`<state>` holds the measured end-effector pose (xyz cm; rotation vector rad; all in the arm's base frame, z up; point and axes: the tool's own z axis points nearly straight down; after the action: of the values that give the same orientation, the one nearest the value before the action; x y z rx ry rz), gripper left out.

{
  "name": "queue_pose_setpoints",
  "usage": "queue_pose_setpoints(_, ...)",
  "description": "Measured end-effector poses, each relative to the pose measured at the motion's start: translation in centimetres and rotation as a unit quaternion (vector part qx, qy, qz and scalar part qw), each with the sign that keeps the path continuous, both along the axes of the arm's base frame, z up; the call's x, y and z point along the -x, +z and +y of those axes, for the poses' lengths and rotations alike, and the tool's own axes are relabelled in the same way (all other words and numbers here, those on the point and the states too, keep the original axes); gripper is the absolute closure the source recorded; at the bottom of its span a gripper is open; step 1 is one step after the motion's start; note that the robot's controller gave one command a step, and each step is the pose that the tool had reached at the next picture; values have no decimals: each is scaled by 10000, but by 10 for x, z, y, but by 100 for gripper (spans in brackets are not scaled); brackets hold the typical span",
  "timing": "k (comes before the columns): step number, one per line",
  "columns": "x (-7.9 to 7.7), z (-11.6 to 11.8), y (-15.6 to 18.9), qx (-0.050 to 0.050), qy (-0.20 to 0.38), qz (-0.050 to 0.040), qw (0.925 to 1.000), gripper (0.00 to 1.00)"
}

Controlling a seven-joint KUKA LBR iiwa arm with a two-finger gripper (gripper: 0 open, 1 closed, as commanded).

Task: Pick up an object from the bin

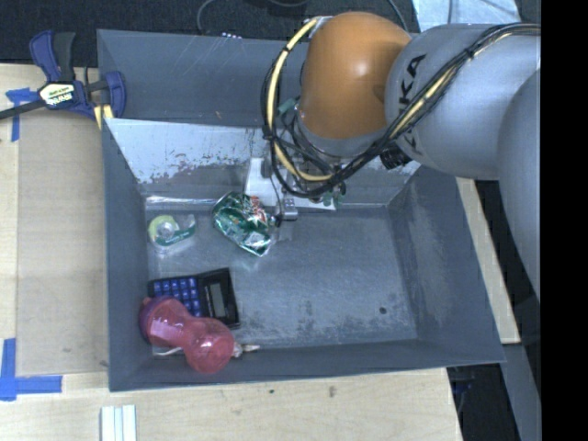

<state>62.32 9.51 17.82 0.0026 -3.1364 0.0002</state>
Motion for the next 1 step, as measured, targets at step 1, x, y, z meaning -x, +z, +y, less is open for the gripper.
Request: queue_pose_setpoints(1,-2,0,5,-5,-6,-42,10000,0)
